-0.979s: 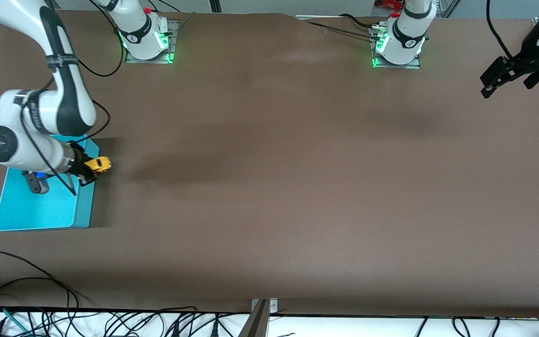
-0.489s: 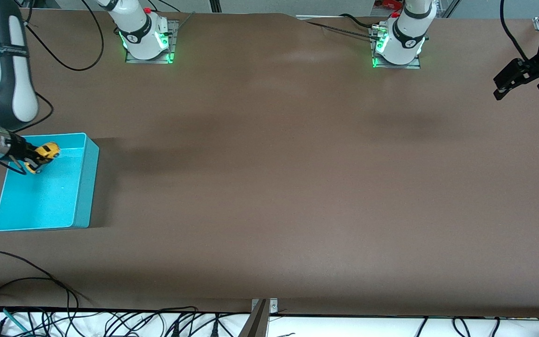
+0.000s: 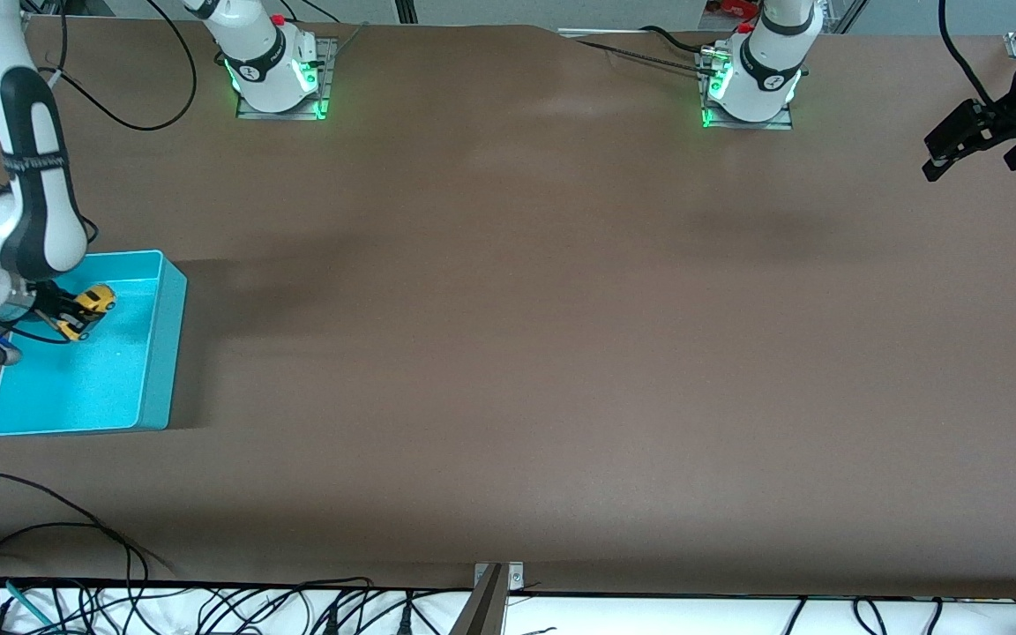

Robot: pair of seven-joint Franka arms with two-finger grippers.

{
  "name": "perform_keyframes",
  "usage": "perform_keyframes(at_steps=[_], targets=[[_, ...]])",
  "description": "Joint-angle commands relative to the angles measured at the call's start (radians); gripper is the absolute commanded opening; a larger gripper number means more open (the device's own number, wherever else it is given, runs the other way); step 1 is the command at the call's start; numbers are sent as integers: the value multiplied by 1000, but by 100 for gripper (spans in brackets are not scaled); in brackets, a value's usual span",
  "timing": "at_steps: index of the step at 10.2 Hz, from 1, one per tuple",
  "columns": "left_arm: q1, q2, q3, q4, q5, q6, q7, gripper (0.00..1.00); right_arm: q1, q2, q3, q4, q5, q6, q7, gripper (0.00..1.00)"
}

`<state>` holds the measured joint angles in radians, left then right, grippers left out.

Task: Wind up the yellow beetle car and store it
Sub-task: 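Lift the car and lower it into the blue bin with the right gripper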

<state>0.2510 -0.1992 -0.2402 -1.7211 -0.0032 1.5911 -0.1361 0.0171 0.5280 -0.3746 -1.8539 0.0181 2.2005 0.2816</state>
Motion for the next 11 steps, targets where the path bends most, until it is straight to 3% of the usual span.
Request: perform_keyframes(at_steps=[1,2,3,4,8,11], targets=[[2,14,-2,32,-18,-25,19,100,-23,67,5,12,52,59,-61,12],[1,17,-2,44,-18,-25,20,100,-25,69,5,12,51,59,-71,19],[-2,15,-4,46,-18,-25,18,100,-23,72,5,15,51,59,-90,70],[-3,15,-8,46,-18,-25,18,100,-23,70,5,19,51,59,-91,100],[-3,17,-8,46,-18,-25,18,100,-19,17,5,28,49,44,-99,100],[-3,18,-8,49,-20,-43,18,100,-19,-87,6,51,49,-59,-269,100]])
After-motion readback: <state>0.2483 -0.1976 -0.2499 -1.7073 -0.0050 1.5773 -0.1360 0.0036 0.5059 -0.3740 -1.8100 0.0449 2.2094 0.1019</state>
